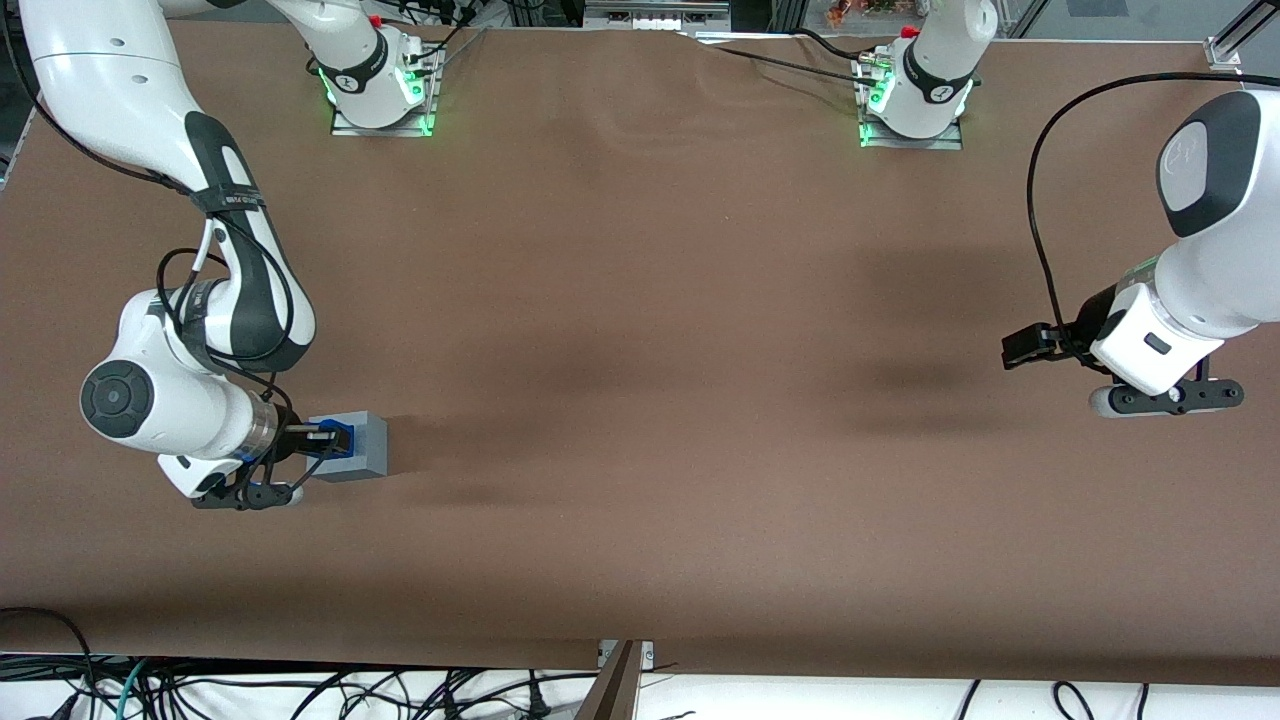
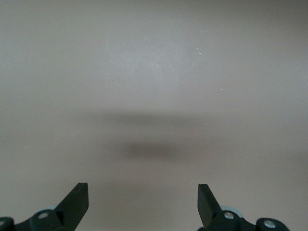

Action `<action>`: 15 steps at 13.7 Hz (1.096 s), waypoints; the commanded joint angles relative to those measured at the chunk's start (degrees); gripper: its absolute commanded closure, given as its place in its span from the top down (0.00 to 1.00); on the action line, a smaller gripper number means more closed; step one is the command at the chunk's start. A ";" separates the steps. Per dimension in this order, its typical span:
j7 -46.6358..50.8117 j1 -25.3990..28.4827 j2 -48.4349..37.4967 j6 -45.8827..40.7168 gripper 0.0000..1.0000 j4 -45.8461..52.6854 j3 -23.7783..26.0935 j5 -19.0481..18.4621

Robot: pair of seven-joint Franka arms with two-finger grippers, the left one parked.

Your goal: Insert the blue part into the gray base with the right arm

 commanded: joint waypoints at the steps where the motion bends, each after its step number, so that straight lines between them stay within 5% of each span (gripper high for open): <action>1: 0.58 -0.13 -0.60 1.60 0.74 -1.70 0.37 0.37; 3: 0.49 -0.13 -0.68 1.51 0.98 -1.61 0.37 0.20; 8: -0.21 -0.13 -3.31 -1.20 0.99 -1.08 0.63 0.20; 15: 0.23 -0.13 -21.31 -21.75 0.99 -1.43 1.86 0.55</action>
